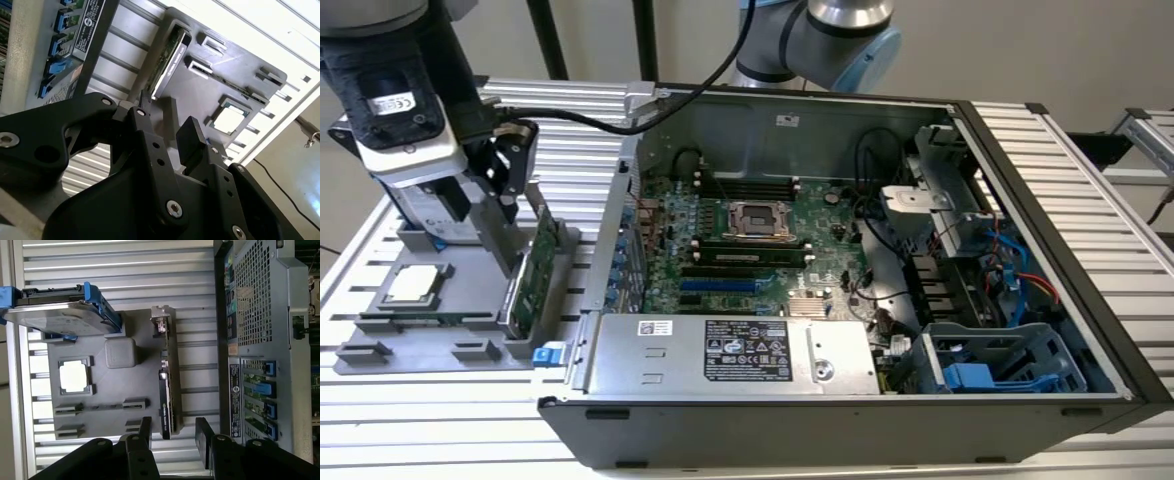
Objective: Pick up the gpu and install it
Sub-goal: 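Pick up the gpu and move the gpu toward the slot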
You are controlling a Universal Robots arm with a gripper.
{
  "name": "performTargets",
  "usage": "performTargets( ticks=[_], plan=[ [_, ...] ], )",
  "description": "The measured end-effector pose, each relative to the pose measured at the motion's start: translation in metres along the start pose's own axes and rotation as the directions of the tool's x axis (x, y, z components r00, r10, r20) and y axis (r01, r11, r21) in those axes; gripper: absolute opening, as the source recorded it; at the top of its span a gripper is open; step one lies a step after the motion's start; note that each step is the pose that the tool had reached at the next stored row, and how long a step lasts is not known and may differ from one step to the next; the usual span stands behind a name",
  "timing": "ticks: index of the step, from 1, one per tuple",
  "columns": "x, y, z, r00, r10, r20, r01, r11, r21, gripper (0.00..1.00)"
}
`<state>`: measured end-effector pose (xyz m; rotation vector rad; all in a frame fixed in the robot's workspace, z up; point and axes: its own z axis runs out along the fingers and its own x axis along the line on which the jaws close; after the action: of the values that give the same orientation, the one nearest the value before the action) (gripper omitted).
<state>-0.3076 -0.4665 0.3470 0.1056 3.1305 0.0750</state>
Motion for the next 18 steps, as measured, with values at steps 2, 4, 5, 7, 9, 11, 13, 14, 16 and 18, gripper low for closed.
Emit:
performTargets(
  ticks=[2,4,5,7,9,11,13,14,16,18],
  plan=[
    [0.0000,-0.0001,0.0015,1.0000,0.000,-0.0008,0.000,1.0000,0.0001,1.00],
    [0.0000,-0.0001,0.0028,1.0000,0.000,-0.0014,0.000,1.0000,0.0000,1.00],
    [0.0000,-0.0002,0.0035,1.0000,0.000,-0.0017,0.000,1.0000,0.0001,1.00],
    [0.0000,-0.0002,0.0048,1.0000,0.000,-0.0025,0.000,1.0000,0.0002,1.00],
    [0.0001,-0.0003,0.0061,1.0000,0.000,-0.0032,0.000,1.0000,0.0002,1.00],
    [0.0000,-0.0004,0.0074,1.0000,0.000,-0.0037,0.000,1.0000,0.0003,1.00],
    [0.0000,-0.0004,0.0088,1.0000,0.000,-0.0040,0.000,1.0000,0.0002,1.00],
    [0.0001,-0.0004,0.0093,1.0000,0.000,-0.0042,0.000,1.0000,0.0003,1.00],
    [0.0001,-0.0005,0.0105,1.0000,0.000,-0.0042,0.000,1.0000,0.0003,1.00],
    [0.0001,-0.0006,0.0114,1.0000,0.000,-0.0043,0.000,1.0000,0.0003,1.00]
  ],
)
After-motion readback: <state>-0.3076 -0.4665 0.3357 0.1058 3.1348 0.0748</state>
